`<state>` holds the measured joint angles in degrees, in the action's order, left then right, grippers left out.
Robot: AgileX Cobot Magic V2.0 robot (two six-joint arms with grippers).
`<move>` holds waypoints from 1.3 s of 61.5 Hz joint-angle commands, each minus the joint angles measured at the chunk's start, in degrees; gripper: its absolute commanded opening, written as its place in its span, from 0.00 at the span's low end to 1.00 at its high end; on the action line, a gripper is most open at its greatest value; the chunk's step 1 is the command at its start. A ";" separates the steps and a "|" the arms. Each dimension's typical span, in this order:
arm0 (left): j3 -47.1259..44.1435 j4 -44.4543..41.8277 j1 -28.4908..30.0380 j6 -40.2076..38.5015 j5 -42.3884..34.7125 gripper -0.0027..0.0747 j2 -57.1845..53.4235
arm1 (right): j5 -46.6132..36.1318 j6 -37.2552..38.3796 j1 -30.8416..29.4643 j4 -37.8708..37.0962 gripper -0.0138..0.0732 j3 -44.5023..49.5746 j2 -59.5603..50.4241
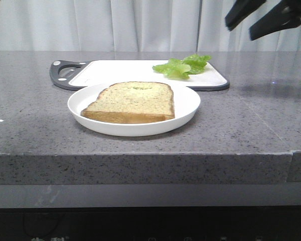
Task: Left arm grabs bread, right arm adds lettuce
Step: 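Lift the top bread slice off the plate with the left gripper, then reach the right gripper to the lettuce leaf and grasp it, then carry the lettuce over the plate and lay it on the bottom slice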
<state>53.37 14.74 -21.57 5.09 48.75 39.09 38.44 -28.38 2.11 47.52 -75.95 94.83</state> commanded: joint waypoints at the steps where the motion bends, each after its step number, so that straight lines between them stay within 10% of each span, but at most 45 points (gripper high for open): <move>1: 1.41 0.86 -0.43 -0.65 -4.75 0.01 -0.06 | -0.85 -1.35 0.53 2.90 0.66 -6.17 2.16; 43: 1.41 0.81 -0.43 -0.65 -4.64 0.01 -0.06 | 0.10 -1.35 3.47 4.36 0.65 -31.13 25.89; 65: 1.41 0.34 -0.43 -0.65 -4.51 0.01 -0.06 | -1.31 -1.42 3.80 5.36 0.03 -31.84 26.29; 80: 1.41 0.10 -0.43 -0.65 -4.51 0.01 -0.06 | 3.69 -1.42 3.43 6.13 0.02 -31.79 19.80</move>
<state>53.28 14.01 -21.57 5.07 48.75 39.05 41.00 -29.04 6.08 50.70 -105.81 122.11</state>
